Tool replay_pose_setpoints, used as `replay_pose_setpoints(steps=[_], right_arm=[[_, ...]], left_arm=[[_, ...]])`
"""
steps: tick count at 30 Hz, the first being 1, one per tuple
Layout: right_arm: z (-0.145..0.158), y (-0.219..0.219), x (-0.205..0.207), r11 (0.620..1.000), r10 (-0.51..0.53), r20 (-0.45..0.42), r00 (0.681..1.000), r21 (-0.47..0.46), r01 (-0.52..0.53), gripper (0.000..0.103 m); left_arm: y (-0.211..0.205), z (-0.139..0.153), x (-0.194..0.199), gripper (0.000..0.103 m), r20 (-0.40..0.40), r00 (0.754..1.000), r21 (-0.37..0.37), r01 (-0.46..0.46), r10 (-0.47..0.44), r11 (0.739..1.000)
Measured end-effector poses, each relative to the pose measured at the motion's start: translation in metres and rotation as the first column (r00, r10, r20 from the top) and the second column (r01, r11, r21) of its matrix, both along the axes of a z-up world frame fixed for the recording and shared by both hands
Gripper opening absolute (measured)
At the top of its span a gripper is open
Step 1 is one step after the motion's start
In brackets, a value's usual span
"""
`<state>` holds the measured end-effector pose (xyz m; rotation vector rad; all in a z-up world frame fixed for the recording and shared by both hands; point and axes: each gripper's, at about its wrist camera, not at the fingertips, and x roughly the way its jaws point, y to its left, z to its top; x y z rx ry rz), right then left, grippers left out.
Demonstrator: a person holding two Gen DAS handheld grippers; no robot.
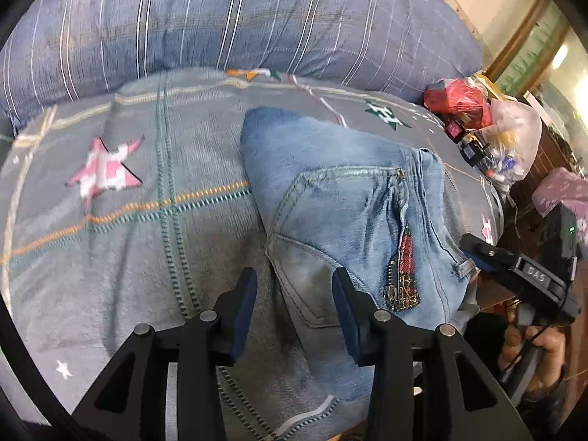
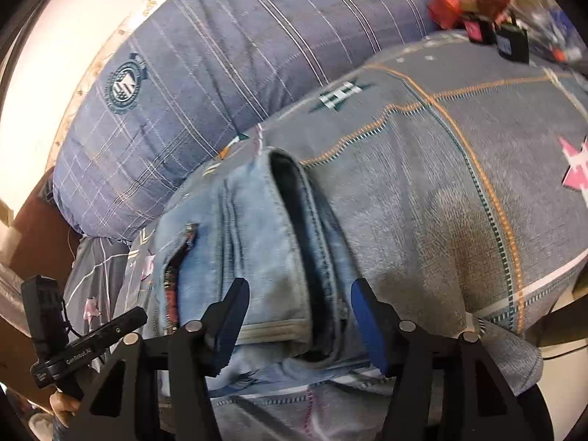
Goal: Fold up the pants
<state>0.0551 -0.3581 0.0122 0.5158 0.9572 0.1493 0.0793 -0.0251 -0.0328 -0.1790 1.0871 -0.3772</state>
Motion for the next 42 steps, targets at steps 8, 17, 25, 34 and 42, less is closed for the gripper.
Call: replay_pose_setpoints(steps=[8, 17, 25, 34, 42], right_arm=[[-0.037, -0.007, 0.025, 0.999, 0.019, -0.037, 0.999, 0.047, -0.017, 0.064], [-0.039, -0.010, 0.021, 0.998, 0.037, 0.006, 0.999, 0.060, -0.037, 0.064], [-0.036, -0.005, 0.019, 0.999, 0.036, 0.016, 0.999, 0.026, -0.036, 0.064], [-0.036, -0.004, 0.020, 0.999, 0.026, 0.016, 1.000, 0.025, -0.026, 0.064], [-0.036, -0.001, 0.022, 0.999, 0.033, 0.018, 0.999, 0.006, -0.033, 0.064]], left_arm=[[-0.013, -0.011, 0.017, 0.049, -0.040, 0.999, -0.020, 0.017, -0.018, 1.000], [-0.018, -0.017, 0.031, 0.060, -0.061, 0.998, -0.007, 0.020, -0.021, 1.000], [-0.013, -0.022, 0.041, 0.067, -0.101, 0.995, -0.047, 0.017, -0.022, 0.999], [-0.012, -0.021, 0.052, 0.068, -0.108, 0.994, -0.047, 0.024, -0.029, 0.999], [-0.014, -0.028, 0.056, 0.071, -0.131, 0.991, -0.083, -0.006, -0.005, 0.997]])
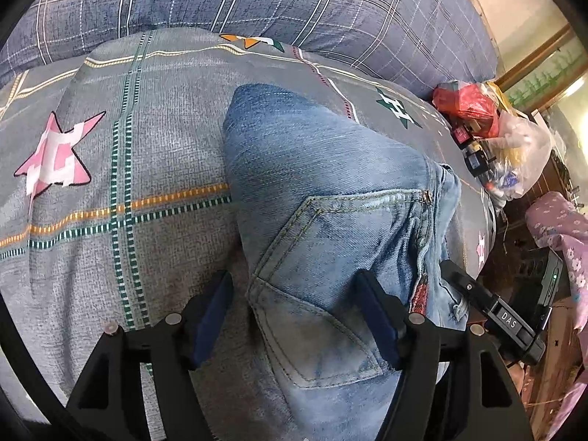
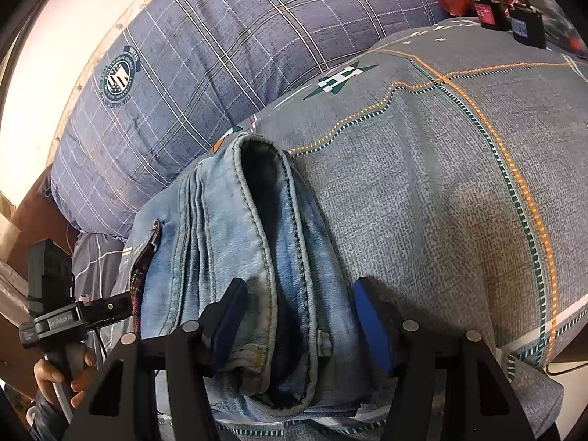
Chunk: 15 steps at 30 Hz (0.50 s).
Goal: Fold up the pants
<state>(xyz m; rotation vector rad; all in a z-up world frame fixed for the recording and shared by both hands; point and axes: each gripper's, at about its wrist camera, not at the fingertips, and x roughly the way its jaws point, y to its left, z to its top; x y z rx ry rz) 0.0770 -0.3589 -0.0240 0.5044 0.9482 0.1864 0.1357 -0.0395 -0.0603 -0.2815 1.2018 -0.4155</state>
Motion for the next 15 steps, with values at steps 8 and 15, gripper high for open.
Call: replay_pose_setpoints(steps=[8, 15], right_arm=[[0.000, 0.003, 0.001, 1.000, 0.002, 0.001, 1.000, -0.011, -0.002, 0.064], [0.000, 0.003, 0.002, 0.999, 0.042, 0.004, 0.999, 0.005, -0.042, 0.065]], left_arm=[[-0.001, -0.002, 0.003, 0.074, 0.017, 1.000, 0.000, 0.010, -0.010, 1.000], [-0.002, -0.001, -0.011, 0.074, -0.001, 0.999, 0.008, 0.051, -0.051, 0.999]])
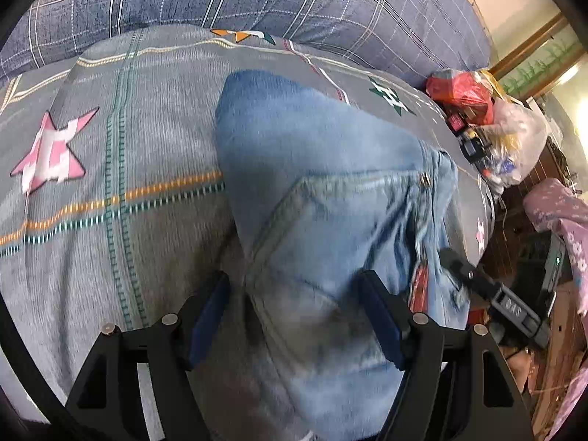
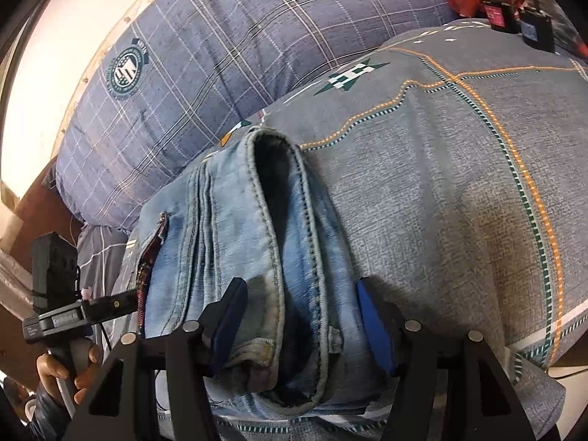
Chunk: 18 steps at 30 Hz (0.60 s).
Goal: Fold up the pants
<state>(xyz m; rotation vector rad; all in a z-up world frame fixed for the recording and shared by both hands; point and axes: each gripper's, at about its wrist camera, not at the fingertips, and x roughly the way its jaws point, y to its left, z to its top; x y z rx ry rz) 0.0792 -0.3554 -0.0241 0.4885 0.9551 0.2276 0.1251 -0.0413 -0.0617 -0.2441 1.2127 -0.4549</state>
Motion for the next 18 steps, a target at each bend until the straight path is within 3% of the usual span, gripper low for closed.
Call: replay_pose_setpoints(steps=[9, 13, 15, 18], right_arm=[[-0.003, 0.001, 0.006, 1.000, 0.011, -0.016, 1.000, -0.010, -0.011, 0.065], [-0.002, 0.001, 0.020, 0.995, 0.090, -0.055, 0.994, -0.025, -0.092, 0.065], [-0.004, -0.005, 0.033, 0.988, 0.154, -0.090, 0.984, 0.021, -0.152, 0.065], [-0.013, -0.026, 0.051, 0.962, 0.230, -0.146, 0.962, 0.182, -0.203, 0.066]], left_arm=[[-0.013, -0.002, 0.011, 0.076, 0.016, 0.999, 0.030, 0.040, -0.041, 0.999], [-0.018, -0.003, 0.027, 0.079, 0.009, 0.995, 0.020, 0.101, -0.101, 0.995], [-0.020, -0.005, 0.032, 0.081, 0.004, 0.992, 0.010, 0.128, -0.128, 0.992], [-0.026, -0.006, 0.037, 0.086, 0.018, 0.988, 0.020, 0.154, -0.154, 0.988]])
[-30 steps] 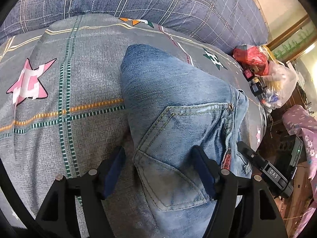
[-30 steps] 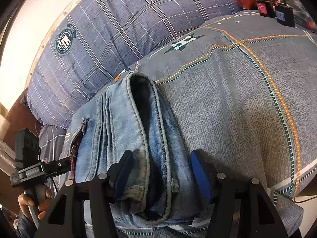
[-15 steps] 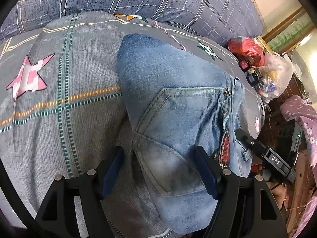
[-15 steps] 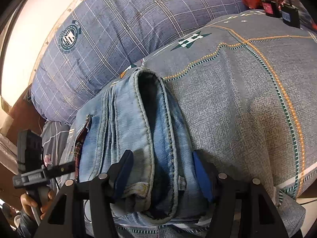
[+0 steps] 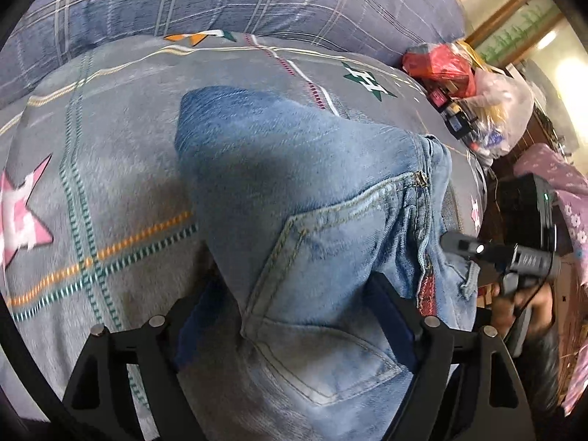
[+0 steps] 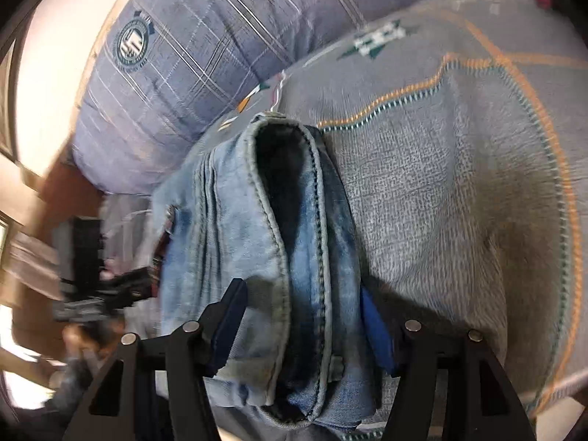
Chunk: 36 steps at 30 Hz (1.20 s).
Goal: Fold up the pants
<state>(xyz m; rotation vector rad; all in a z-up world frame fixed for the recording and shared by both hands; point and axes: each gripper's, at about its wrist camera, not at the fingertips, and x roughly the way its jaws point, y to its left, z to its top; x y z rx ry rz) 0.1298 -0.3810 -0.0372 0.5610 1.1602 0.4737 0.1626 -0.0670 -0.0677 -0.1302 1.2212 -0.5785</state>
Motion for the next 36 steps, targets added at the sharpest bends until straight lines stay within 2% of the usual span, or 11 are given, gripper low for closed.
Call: replay_pose_setpoints(steps=[4, 8, 10, 14, 18, 20, 23, 27, 30, 34, 36], right_arm=[[-0.014, -0.018, 0.002, 0.988, -0.016, -0.041, 0.999, 0.156, 0.022, 0.066], [-0.016, -0.019, -0.002, 0.983, -0.028, -0.038, 0.999, 0.179, 0.035, 0.066], [-0.016, -0.019, -0.003, 0.984, -0.031, -0.035, 0.999, 0.173, 0.037, 0.063], [-0.013, -0.017, -0.005, 0.991, -0.075, -0.022, 0.997, 0.111, 0.077, 0.036], [0.003, -0.008, -0.010, 0.997, -0.078, 0.040, 0.996, 0.028, 0.077, 0.029], [0.018, -0.003, -0.016, 0.997, -0.070, 0.097, 0.993, -0.012, 0.071, 0.026], [0.036, 0.002, -0.023, 0.995, -0.070, 0.135, 0.988, -0.061, 0.079, 0.025], [0.051, 0.004, -0.029, 0.988, -0.075, 0.169, 0.983, -0.117, 0.096, 0.025], [0.060, -0.004, -0.035, 0.980, -0.095, 0.181, 0.979, -0.155, 0.124, 0.025], [0.053, -0.016, -0.039, 0.976, -0.112, 0.140, 0.984, -0.170, 0.136, 0.026], [0.042, -0.017, -0.039, 0.975, -0.107, 0.111, 0.988, -0.182, 0.126, 0.027]], left_arm=[[-0.012, -0.001, 0.006, 0.087, 0.019, 1.000, 0.014, -0.004, 0.004, 1.000], [-0.016, -0.001, 0.011, 0.087, 0.012, 1.000, -0.003, -0.005, 0.005, 1.000], [-0.020, 0.000, 0.012, 0.083, 0.011, 1.000, -0.008, -0.003, 0.003, 1.000], [-0.019, 0.007, 0.007, 0.063, 0.034, 0.999, -0.015, -0.010, 0.011, 1.000], [-0.021, 0.024, -0.007, 0.041, 0.101, 0.995, 0.027, -0.025, 0.022, 0.999], [-0.028, 0.036, -0.014, 0.037, 0.138, 0.990, 0.051, -0.006, -0.001, 0.999], [-0.036, 0.047, -0.024, 0.035, 0.175, 0.984, 0.072, 0.016, -0.028, 0.997], [-0.050, 0.062, -0.031, 0.032, 0.192, 0.980, 0.032, 0.050, -0.055, 0.998], [-0.068, 0.069, -0.036, 0.032, 0.211, 0.972, 0.051, 0.091, -0.100, 0.995], [-0.083, 0.052, -0.031, 0.033, 0.164, 0.980, 0.091, 0.101, -0.115, 0.991], [-0.079, 0.042, -0.027, 0.039, 0.148, 0.985, 0.089, 0.071, -0.084, 0.993]])
